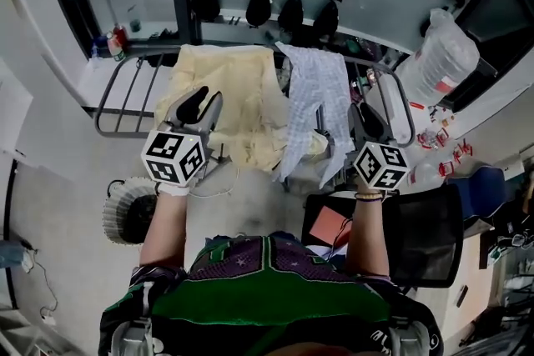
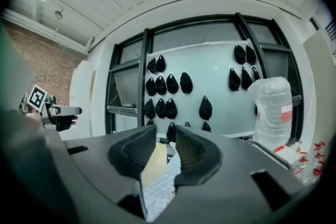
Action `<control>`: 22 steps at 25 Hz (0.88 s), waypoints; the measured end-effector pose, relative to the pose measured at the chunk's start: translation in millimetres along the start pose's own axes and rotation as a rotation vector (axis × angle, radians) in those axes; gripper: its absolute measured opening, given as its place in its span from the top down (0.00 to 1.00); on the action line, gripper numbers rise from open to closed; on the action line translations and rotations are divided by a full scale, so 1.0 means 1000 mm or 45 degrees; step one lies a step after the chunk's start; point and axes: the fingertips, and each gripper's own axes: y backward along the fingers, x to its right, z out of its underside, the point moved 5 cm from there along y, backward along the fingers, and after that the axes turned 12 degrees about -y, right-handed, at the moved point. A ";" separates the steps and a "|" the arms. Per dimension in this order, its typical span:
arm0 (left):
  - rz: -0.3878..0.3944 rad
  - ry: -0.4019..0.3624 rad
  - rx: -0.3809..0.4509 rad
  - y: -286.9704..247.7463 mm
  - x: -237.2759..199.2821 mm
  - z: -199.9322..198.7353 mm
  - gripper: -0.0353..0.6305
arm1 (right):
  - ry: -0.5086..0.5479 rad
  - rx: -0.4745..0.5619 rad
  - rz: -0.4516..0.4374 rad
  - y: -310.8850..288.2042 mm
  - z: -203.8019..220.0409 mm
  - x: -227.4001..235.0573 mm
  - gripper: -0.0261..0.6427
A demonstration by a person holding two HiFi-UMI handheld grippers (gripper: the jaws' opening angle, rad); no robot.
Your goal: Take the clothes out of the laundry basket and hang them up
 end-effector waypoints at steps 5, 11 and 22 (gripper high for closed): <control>0.015 -0.012 0.015 0.016 0.024 -0.018 0.75 | 0.014 0.076 -0.053 0.036 -0.019 -0.014 0.79; -0.001 -0.026 0.032 0.030 0.065 -0.036 0.77 | -0.003 0.128 -0.121 0.090 -0.033 -0.014 0.80; -0.073 -0.013 0.085 0.073 0.143 -0.057 0.92 | -0.003 0.210 -0.065 0.186 -0.041 0.019 0.86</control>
